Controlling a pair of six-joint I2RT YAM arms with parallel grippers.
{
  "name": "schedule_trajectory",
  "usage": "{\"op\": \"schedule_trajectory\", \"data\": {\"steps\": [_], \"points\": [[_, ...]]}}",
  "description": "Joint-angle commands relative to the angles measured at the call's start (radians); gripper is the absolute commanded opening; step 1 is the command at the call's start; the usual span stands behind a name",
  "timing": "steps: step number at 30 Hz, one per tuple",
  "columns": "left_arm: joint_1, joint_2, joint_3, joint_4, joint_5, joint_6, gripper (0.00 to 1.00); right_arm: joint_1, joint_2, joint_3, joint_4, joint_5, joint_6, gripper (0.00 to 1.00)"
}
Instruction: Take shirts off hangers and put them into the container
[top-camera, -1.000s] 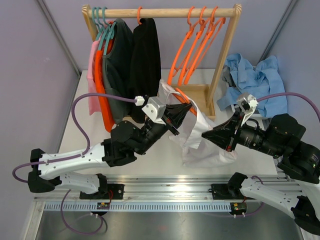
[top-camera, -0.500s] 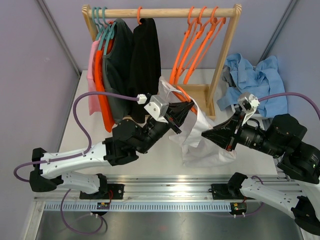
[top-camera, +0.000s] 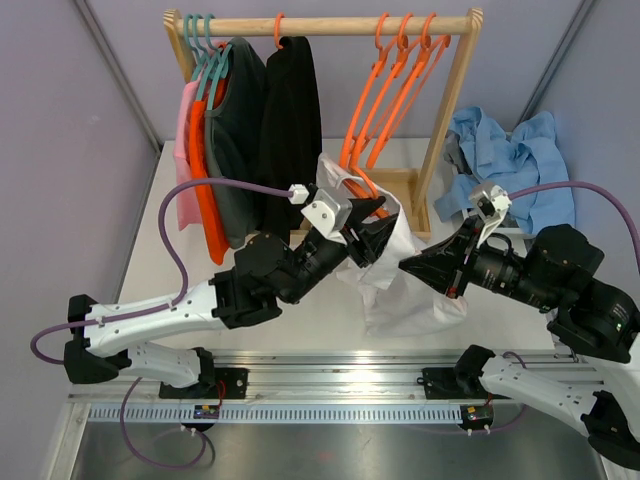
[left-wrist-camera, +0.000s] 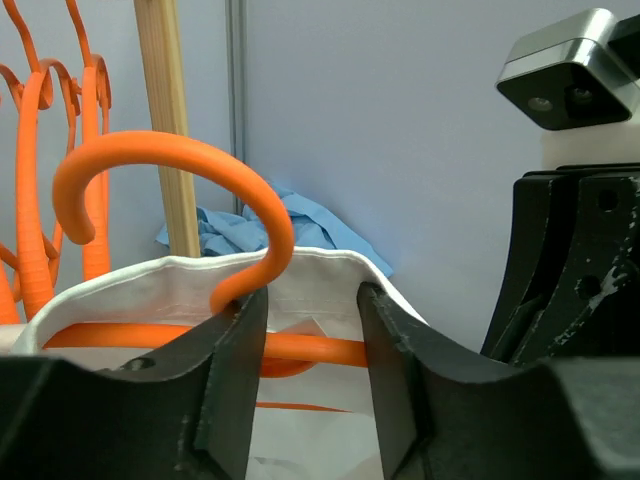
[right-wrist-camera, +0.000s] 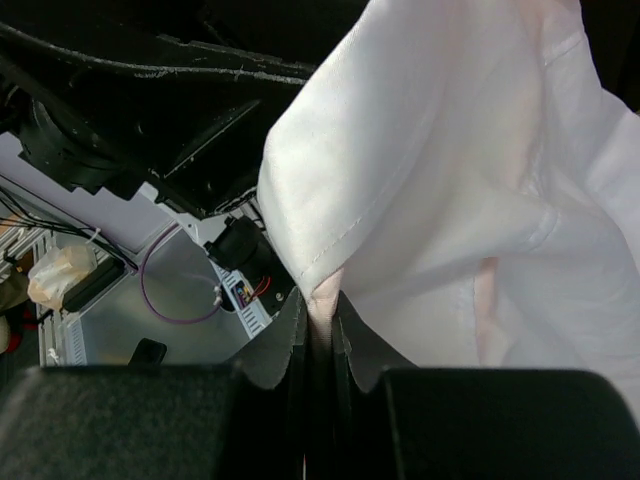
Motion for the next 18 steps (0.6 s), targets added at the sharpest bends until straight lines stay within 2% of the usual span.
{"op": "schedule_trajectory", "data": {"steps": [1, 4, 5, 7, 18], "points": [[0.035, -0.007, 0.071, 0.076, -0.081, 0.016, 0.48, 0.01, -0.006, -0.001, -0.025, -0.107, -0.019, 0.0], [0.038, 0.001, 0.08, 0.062, -0.079, 0.012, 0.52, 0.011, -0.006, 0.001, -0.028, -0.107, -0.019, 0.0], [0.038, -0.001, 0.08, 0.062, -0.079, 0.013, 0.41, 0.01, -0.006, 0.002, -0.029, -0.105, -0.018, 0.0], [0.043, 0.001, 0.081, 0.06, -0.086, 0.01, 0.0, 0.01, -0.008, 0.002, -0.029, -0.105, -0.019, 0.0], [0.052, -0.028, 0.046, 0.1, -0.13, 0.047, 0.0, 0.01, -0.022, -0.004, -0.041, -0.085, -0.021, 0.0]]}}
